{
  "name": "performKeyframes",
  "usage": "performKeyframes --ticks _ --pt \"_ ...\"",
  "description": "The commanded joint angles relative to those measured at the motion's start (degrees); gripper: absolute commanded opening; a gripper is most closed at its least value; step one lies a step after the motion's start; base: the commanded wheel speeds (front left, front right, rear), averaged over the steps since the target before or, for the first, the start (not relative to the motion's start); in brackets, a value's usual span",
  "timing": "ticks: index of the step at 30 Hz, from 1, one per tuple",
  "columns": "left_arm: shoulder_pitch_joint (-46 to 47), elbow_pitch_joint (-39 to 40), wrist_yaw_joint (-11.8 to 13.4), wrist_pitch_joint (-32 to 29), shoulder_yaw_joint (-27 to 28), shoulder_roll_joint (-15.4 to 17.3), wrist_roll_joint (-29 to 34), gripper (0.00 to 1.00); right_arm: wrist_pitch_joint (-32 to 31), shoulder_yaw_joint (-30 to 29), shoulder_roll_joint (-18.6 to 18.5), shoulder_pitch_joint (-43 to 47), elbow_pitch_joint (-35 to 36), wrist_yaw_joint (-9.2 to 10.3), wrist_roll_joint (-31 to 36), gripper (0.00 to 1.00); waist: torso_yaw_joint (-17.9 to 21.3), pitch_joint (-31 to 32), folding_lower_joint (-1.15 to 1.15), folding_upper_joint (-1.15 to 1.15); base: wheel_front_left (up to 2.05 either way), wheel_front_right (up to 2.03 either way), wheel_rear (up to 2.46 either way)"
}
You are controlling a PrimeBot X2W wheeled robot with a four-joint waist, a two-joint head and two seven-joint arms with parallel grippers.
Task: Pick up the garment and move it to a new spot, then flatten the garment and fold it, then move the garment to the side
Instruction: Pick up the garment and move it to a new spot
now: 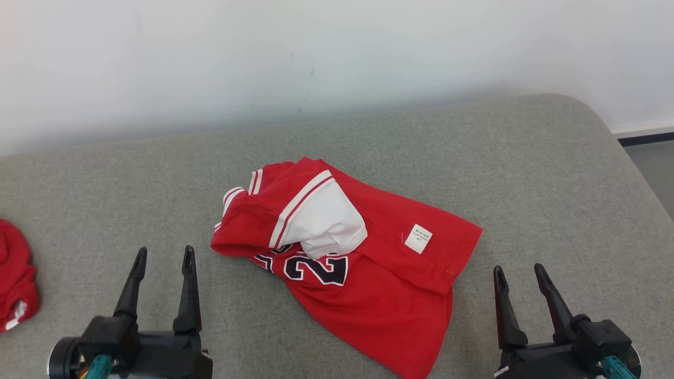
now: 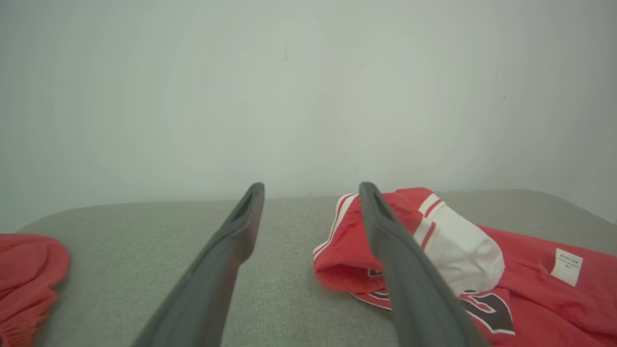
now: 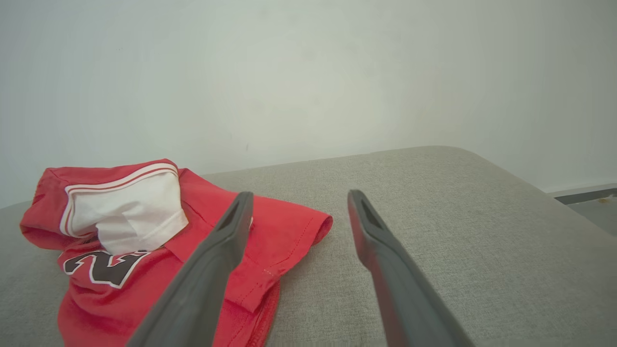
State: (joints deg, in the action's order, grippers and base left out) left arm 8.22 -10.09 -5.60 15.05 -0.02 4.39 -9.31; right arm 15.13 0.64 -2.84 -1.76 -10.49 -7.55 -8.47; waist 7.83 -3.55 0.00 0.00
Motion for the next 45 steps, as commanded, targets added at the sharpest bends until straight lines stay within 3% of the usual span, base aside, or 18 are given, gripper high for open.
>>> performKeyframes --ticks 1,13,22,45 --pt "-1.32 0.72 -0.24 0.17 0.16 -0.21 0.6 1.0 0.06 -0.14 -0.08 0.67 0.09 0.12 0.44 1.0 -0.48 0.73 0.0 0.0 0.0 0.0 0.0" --pt "-10.16 7.86 -0.78 0.17 2.53 -0.88 5.06 1.0 0.06 -2.46 -0.08 3.35 0.28 0.12 -0.12 1.0 -1.66 2.55 0.0 0.0 0.0 0.0 0.0" --pt "-13.63 9.4 1.03 0.16 5.34 -1.33 4.82 1.0 0.06 -3.02 -0.09 4.61 0.75 0.12 0.59 1.0 -2.25 3.49 0.0 0.0 0.0 0.0 0.0" --pt "-13.57 4.41 3.51 0.16 2.7 -0.19 9.85 1.0 0.06 -1.26 -0.08 3.89 0.5 0.12 3.29 1.0 -3.53 3.13 0.0 0.0 0.0 0.0 0.0"
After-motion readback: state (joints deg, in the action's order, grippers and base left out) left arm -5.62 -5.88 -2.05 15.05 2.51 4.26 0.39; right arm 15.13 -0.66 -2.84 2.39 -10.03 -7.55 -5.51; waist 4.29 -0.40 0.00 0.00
